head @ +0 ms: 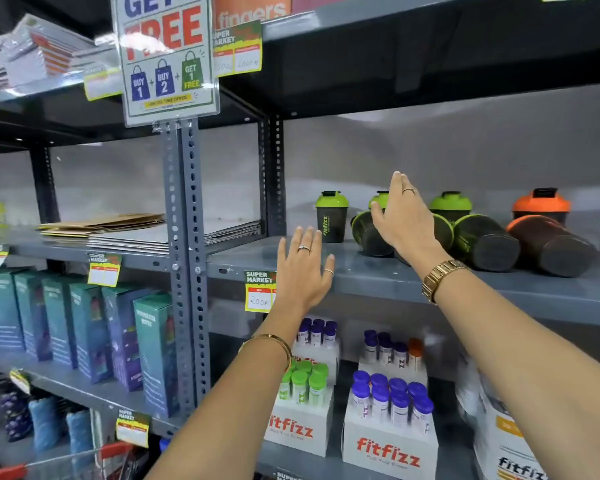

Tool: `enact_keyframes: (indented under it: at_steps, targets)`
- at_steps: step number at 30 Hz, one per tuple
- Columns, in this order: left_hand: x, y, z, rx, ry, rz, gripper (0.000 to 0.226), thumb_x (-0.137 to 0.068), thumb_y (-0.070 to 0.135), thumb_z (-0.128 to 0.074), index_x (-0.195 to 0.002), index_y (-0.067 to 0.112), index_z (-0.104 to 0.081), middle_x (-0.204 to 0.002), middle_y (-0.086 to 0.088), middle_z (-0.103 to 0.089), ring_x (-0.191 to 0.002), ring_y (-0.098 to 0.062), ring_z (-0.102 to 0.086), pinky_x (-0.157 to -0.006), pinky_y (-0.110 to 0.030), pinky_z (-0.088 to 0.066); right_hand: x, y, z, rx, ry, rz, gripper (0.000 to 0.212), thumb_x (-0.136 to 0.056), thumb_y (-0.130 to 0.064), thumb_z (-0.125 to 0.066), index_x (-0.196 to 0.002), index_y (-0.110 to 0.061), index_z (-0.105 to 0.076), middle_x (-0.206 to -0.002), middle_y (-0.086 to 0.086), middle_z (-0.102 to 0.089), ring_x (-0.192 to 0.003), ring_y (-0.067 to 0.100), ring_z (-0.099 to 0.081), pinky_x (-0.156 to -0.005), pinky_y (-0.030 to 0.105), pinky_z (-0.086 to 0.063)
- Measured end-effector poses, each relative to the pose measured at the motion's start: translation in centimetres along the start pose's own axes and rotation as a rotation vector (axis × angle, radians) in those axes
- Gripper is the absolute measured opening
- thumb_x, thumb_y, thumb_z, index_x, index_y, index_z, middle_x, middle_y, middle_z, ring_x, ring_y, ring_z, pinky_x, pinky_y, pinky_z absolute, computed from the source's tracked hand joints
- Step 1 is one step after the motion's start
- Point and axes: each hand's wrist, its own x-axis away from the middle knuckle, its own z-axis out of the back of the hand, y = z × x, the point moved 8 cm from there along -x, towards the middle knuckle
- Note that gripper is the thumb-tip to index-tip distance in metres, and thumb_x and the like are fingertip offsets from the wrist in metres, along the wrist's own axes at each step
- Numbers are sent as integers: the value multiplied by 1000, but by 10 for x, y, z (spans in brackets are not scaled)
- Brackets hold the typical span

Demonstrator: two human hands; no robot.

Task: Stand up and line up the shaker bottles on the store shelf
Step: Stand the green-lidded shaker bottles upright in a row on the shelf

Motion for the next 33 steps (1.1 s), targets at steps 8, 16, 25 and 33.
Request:
enact_keyframes:
  at_steps: [8,16,25,33]
  targets:
    - [-8,-13,-15,-21,-115,-33,59,-95,47,-27,-130,6,-51,-147,-12,-43,-143,-25,-26,-118,-49,-10,-24,-1,-32,72,-129,-140,71,-90,-38,-54,-139,8,-29,-127,25,-54,-116,40,-54,-87,42,-49]
    - [-10,-18,-23,-19,-183,-36,58,-95,48,-26,-114,5,-60,-129,-14,-59,-137,-27,-36,-117,-49,-15,-36,9,-69,104,-375,-259,45,-79,-30,-65,-114,-3,-61,-122,16,-60,-113,32,-57,-82,31,-48]
    - [-9,-21,-25,34,-184,-10,70,-85,53,-16,-113,8,-62,-127,-15,-62,-139,-26,-35,-116,-45,-15,-34,18,-92,52,-752,-433,60,-70,-41,-68,-123,-17,-54,-125,14,-55,-113,34,-55,-100,42,-45]
    - [-8,-21,-25,48,-188,10,70,-84,53,-16,-120,11,-60,-130,-13,-60,-141,-24,-31,-117,-44,-13,-33,18,-80,-50,-303,-415,42,-72,-22,-70,-108,-3,-64,-120,19,-62,-115,35,-55,-96,39,-47]
